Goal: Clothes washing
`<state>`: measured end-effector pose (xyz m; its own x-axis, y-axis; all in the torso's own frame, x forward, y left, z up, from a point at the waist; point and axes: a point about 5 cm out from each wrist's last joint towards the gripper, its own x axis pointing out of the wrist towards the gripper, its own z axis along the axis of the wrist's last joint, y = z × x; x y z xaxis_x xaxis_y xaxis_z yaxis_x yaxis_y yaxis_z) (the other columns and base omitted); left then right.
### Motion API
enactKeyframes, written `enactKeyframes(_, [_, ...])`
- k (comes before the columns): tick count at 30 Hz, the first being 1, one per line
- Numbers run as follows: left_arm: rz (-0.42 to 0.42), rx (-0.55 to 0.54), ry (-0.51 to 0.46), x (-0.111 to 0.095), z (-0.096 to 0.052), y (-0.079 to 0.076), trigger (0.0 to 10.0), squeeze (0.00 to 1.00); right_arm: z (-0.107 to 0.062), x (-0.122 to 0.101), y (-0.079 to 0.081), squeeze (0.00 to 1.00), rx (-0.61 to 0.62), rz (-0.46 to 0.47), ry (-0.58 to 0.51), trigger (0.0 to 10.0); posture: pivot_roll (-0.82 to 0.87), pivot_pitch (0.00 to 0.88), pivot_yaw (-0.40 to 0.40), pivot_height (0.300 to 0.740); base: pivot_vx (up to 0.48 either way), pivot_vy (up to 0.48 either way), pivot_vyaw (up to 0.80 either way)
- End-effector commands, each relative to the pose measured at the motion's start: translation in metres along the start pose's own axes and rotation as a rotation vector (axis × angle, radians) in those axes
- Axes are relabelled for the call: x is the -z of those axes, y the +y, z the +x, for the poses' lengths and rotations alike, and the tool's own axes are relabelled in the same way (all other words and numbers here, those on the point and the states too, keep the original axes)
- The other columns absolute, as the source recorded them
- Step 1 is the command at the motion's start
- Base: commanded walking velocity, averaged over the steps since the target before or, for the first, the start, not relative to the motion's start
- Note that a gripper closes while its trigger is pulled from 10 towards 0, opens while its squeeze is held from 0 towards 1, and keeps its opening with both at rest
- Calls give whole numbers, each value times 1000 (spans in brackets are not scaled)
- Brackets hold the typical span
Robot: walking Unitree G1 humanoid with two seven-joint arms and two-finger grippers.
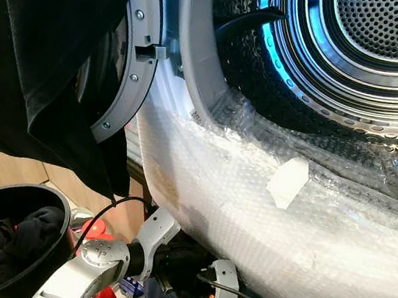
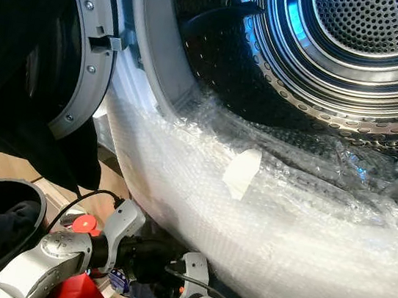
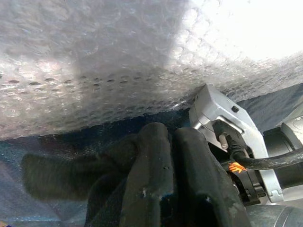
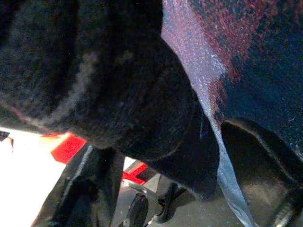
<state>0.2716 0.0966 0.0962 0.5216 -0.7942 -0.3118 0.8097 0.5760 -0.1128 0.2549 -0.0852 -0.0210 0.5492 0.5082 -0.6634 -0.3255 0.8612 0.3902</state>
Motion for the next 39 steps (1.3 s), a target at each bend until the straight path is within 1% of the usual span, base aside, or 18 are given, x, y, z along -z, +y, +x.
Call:
enactKeyframes(1, [22,-3,-11,-7,-2,3,0,0,-1,-15,-3,0,8,17,-73,0,-36,0,6,740,0,0,0])
enactKeyframes(3, [21,-4,-10,-7,-2,3,0,0,-1,-15,-3,0,3,25,-80,0,-35,0,7,740,0,0,0])
enactKeyframes(7, [19,-2,-2,-5,-3,3,0,0,-3,-24,0,0,-44,52,-152,0,-36,0,7,740,0,0,0])
enactKeyframes(12, [19,-1,3,-4,-4,3,0,0,-5,-24,-1,0,-64,46,-168,0,-36,0,8,740,0,0,0])
enactKeyframes(15, [18,8,12,-2,-5,1,0,0,-8,-25,0,0,-97,-40,-205,0,-36,0,8,740,0,0,0])
enactKeyframes(17, [17,13,14,-1,-5,0,0,0,-9,-26,2,0,-126,-20,-223,0,-35,0,9,740,0,0,0])
enactKeyframes(21, [12,16,16,-1,-6,-1,0,0,-11,-28,7,0,-176,-35,-247,0,-33,0,9,740,0,0,0])
enactKeyframes(24, [24,31,34,1,-8,-2,0,0,-14,-27,12,0,-239,-116,-278,0,-32,0,11,740,0,0,0])
enactKeyframes(27, [24,49,50,4,-11,-6,0,0,-21,-27,15,0,-317,-157,-309,0,-33,1,13,740,0,0,0])
enactKeyframes(29, [29,60,63,6,-13,-7,0,0,-23,-26,15,0,-327,-181,-305,0,-33,1,13,740,0,0,0])
enactKeyframes(30, [31,90,85,10,-17,-11,6706,0,-25,-24,15,0,-348,-207,-303,0,-32,1,16,740,0,0,0])
enactKeyframes(31, [24,114,97,12,-19,-13,10000,0,-26,-23,15,0,-363,-212,-305,0,-32,1,16,740,0,0,0])
enactKeyframes(32, [19,130,106,13,-21,-15,10000,0,-28,-22,15,0,-374,-214,-307,0,-32,1,16,740,0,0,0])
enactKeyframes(33, [19,174,127,17,-27,-21,10000,843,-31,-21,15,0,-397,-227,-312,0,-31,0,20,740,0,0,0])
enactKeyframes(34, [19,185,143,19,-31,-23,10000,1000,-33,-20,14,0,-408,-231,-311,0,-29,0,22,740,0,0,0])
enactKeyframes(36, [16,202,180,24,-39,-26,10000,1000,-37,-18,11,0,-428,-239,-307,0,-30,0,27,740,0,0,0])
enactKeyframes(37, [11,204,216,30,-48,-27,10000,1000,-42,-15,8,0,-443,-249,-300,0,-28,0,28,740,0,0,0])
enactKeyframes(39, [10,193,239,33,-54,-26,10000,1000,-44,-12,6,0,-450,-254,-293,0,-28,0,28,740,0,0,0])
